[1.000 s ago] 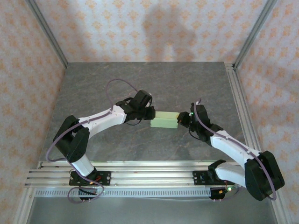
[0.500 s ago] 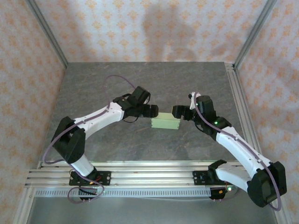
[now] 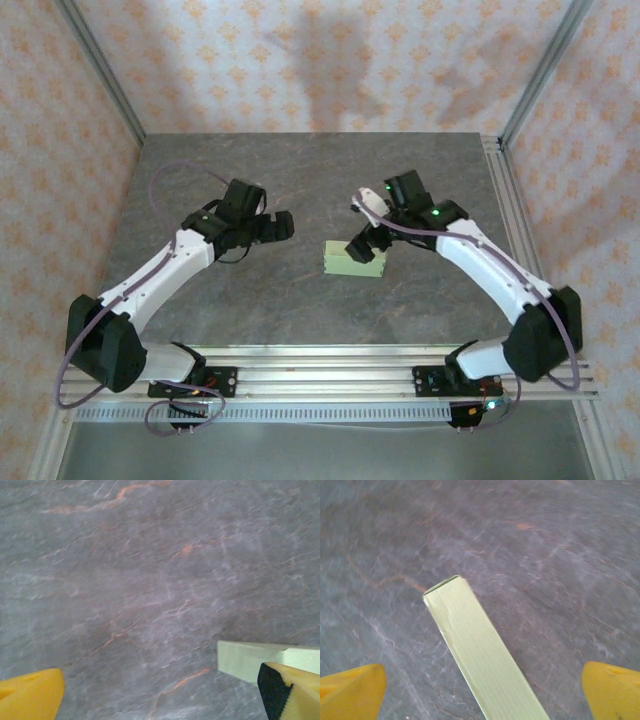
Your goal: Fold the paper box
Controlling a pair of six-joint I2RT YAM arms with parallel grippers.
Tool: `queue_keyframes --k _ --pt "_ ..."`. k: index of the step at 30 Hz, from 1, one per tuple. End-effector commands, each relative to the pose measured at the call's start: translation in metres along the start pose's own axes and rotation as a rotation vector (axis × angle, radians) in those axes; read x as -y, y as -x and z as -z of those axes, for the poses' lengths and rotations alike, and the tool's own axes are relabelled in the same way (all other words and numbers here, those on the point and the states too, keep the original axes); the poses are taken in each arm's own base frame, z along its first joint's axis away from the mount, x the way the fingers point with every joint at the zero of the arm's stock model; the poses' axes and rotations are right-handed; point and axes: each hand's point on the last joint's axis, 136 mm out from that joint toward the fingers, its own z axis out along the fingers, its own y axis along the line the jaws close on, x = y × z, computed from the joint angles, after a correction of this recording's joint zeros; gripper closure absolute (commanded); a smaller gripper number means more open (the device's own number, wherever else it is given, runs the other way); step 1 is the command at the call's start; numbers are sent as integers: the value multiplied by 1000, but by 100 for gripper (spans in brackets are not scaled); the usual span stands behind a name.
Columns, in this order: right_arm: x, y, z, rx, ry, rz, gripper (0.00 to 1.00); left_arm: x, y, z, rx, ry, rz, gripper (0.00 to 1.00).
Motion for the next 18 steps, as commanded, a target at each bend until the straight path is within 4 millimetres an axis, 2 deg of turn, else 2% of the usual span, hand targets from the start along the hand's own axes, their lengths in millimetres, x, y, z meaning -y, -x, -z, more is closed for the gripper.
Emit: queue_keyframes --k 1,6,9,18 --pt "-12 0 -16 -76 76 202 0 -20 -12 3 -15 58 15 0" --pt "-11 9 -51 -129 120 277 7 -29 -12 4 -26 88 3 0" --pt "-13 10 -65 -158 155 290 12 -30 -8 7 -26 102 -15 0" --pt "-30 2 -86 -189 286 282 24 -31 -7 7 -25 93 -44 0"
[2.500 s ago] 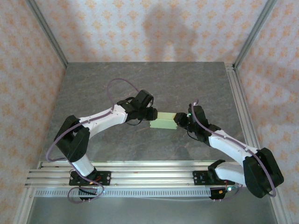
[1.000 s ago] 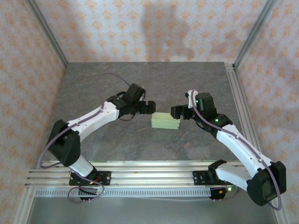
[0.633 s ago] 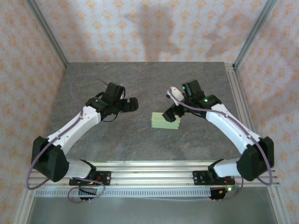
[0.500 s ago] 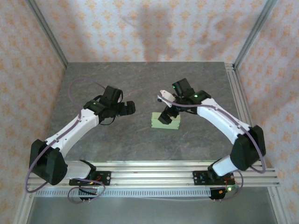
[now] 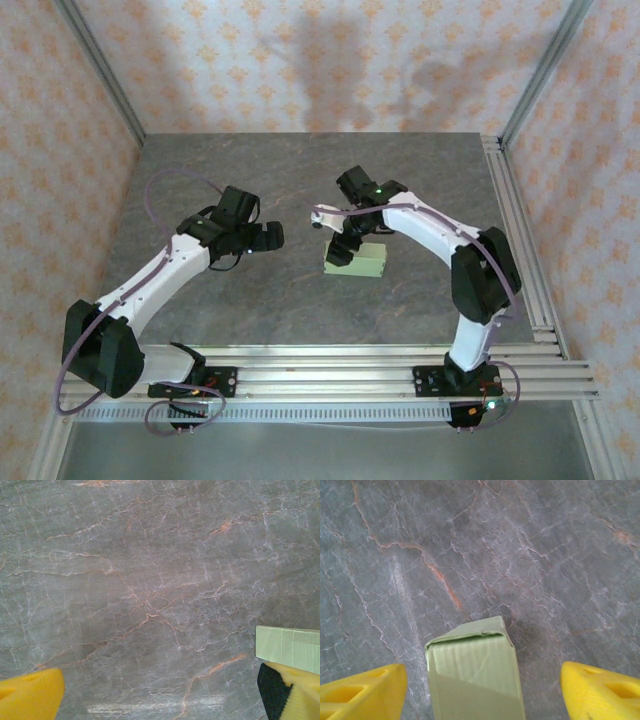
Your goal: Fold the paper box
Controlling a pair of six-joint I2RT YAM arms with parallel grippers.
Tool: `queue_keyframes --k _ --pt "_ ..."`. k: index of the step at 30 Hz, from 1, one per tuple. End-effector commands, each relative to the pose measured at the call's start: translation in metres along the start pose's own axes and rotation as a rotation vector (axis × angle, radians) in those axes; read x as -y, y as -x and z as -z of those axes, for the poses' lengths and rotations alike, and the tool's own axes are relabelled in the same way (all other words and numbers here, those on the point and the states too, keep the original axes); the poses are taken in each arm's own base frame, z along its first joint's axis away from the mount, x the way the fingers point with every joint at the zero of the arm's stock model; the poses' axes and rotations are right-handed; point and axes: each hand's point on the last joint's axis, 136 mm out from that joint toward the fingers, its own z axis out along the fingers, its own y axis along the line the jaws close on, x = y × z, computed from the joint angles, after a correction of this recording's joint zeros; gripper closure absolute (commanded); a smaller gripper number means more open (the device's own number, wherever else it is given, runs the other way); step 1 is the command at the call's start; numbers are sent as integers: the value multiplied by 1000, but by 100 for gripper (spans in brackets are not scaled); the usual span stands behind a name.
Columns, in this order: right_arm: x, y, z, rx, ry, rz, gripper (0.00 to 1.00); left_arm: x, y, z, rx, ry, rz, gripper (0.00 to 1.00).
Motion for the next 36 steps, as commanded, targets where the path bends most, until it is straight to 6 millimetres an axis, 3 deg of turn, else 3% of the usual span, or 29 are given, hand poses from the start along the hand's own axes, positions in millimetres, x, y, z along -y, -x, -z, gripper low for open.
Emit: queue_keyframes --k 1,5,10,20,24,30,36 --pt "-11 5 -2 -1 58 27 26 -5 7 9 21 19 -22 0" --pt "-8 -1 -5 -31 42 28 35 -6 7 8 15 21 -31 0" --pt "-3 -4 -4 -52 7 36 54 -8 9 8 19 25 -36 0" --pt "14 -1 10 -50 -131 43 65 -10 6 6 21 32 -28 0" --pt "39 6 21 -28 -284 46 64 -12 9 7 41 34 -15 0" --pt "92 22 31 16 -575 61 64 -21 12 5 60 5 75 0" --pt "140 27 23 -59 -858 130 63 -29 9 5 55 12 108 0"
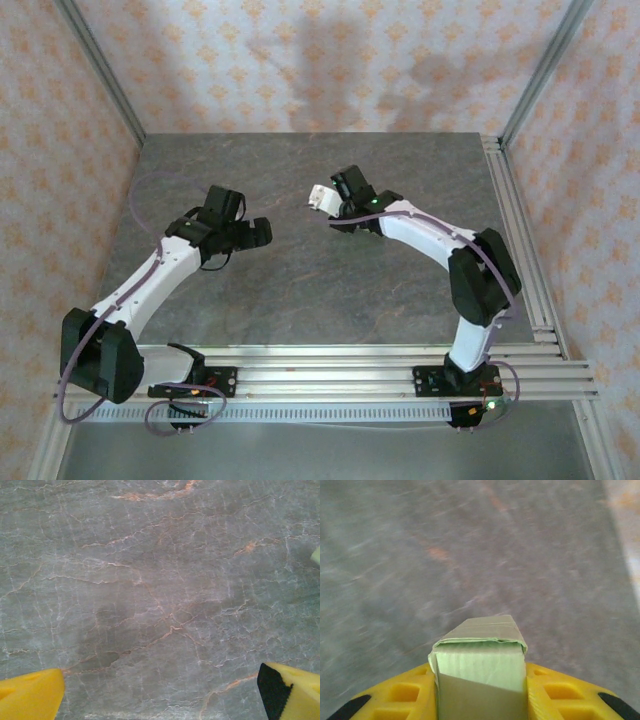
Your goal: Fold the paper box
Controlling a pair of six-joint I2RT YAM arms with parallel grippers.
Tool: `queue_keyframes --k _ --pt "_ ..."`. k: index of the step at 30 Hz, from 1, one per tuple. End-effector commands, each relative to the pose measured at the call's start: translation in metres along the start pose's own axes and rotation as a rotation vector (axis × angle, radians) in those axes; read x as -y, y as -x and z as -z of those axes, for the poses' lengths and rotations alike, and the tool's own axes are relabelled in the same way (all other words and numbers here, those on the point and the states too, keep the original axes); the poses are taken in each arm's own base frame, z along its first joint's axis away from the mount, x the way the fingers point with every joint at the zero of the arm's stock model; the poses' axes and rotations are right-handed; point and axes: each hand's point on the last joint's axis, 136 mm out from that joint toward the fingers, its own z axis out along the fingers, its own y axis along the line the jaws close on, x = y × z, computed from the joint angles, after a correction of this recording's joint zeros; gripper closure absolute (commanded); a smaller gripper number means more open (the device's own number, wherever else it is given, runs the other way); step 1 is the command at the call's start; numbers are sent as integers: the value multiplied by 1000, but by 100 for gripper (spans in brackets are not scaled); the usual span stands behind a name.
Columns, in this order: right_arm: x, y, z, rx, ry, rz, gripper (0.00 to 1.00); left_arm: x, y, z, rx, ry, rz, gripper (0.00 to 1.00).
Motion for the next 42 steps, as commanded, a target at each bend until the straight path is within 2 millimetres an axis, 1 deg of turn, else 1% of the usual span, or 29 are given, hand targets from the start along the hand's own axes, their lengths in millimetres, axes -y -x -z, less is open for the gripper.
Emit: queue_keyframes --k 1,3,5,9,13,16,20,23,28,31,33,35,36,38,40,42 --pt "35 3 -21 -43 -255 57 62 -2 1 6 23 -14 32 0" --pt "40 4 -30 -56 -321 78 62 -5 1 8 32 -10 35 0" --pt "41 2 -40 -68 -357 94 62 -7 0 9 36 -5 37 0" --pt "29 -3 -57 -61 -339 109 60 -8 1 10 47 -6 42 0" --pt "17 -7 -66 -47 -308 130 57 -7 1 10 42 -6 32 0" --pt "7 -4 -64 16 -286 146 62 -8 0 8 34 -3 31 0" --pt "-7 -5 -55 52 -259 162 63 -8 1 7 38 -2 33 0" --pt "-22 -2 -53 76 -288 227 62 -10 2 6 46 4 51 0" --pt "-45 20 -50 170 -328 303 59 -17 2 6 61 -2 91 0" --pt "-59 28 -55 190 -330 340 56 -23 1 6 67 -13 119 0" --pt "-66 28 -59 186 -326 348 55 -26 1 6 66 -17 128 0" --pt "-67 28 -59 187 -325 334 50 -28 2 7 65 -12 130 0" --pt "-65 28 -58 188 -326 319 44 -29 1 7 65 -11 131 0" --pt "-61 30 -51 191 -328 287 31 -31 3 7 75 -9 132 0" --pt "-57 34 -42 212 -314 217 15 -33 8 8 99 0 126 0" --pt "-60 34 -35 228 -257 173 4 -35 17 11 152 8 115 0"
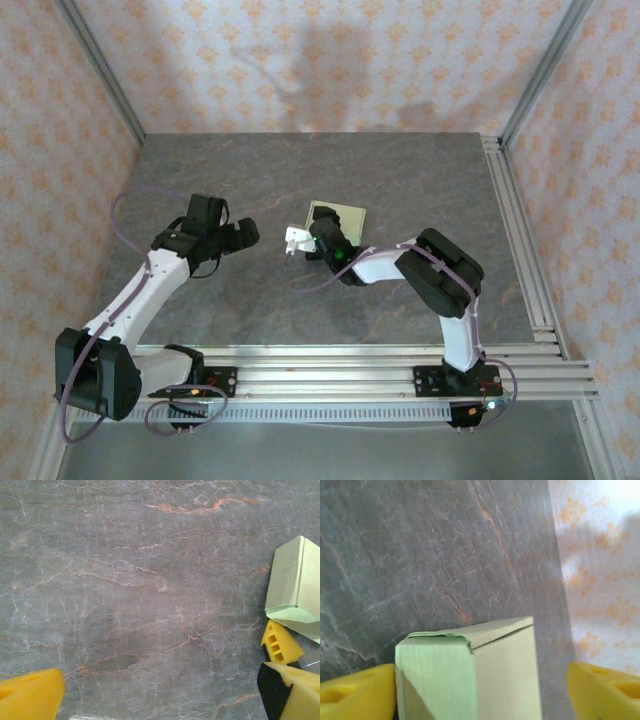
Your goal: Fold the paper box
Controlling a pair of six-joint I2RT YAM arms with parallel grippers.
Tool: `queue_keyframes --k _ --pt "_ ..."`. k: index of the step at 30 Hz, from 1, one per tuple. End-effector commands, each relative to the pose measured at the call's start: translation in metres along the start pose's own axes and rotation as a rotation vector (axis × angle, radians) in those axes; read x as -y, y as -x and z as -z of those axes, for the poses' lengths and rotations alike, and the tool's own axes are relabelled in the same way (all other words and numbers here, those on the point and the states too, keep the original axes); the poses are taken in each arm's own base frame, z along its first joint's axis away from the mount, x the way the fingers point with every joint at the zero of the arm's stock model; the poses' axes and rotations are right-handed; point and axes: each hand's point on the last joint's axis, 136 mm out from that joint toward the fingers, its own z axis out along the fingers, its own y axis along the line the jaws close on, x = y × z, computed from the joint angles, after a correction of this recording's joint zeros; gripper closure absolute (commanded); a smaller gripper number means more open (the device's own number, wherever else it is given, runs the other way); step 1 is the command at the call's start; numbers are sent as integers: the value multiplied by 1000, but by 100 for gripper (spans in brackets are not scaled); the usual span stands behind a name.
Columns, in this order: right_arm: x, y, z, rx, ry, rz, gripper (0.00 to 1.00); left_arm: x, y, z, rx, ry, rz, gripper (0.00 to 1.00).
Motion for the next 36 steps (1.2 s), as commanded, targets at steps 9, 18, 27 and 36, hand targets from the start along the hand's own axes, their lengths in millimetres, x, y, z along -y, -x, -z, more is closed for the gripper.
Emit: queue_keyframes --k 9,18,27,36 --pt "32 13 67 127 183 -495 0 -17 56 17 349 59 -101 0" --pt "98 -74 110 151 -46 -1016 0 -44 80 24 675 160 -238 0" --pt "117 -236 160 -95 -487 -1254 0 -51 69 -16 663 104 -374 0" --pt "91 -311 151 -65 -600 -1442 0 -65 64 -69 612 53 -329 0"
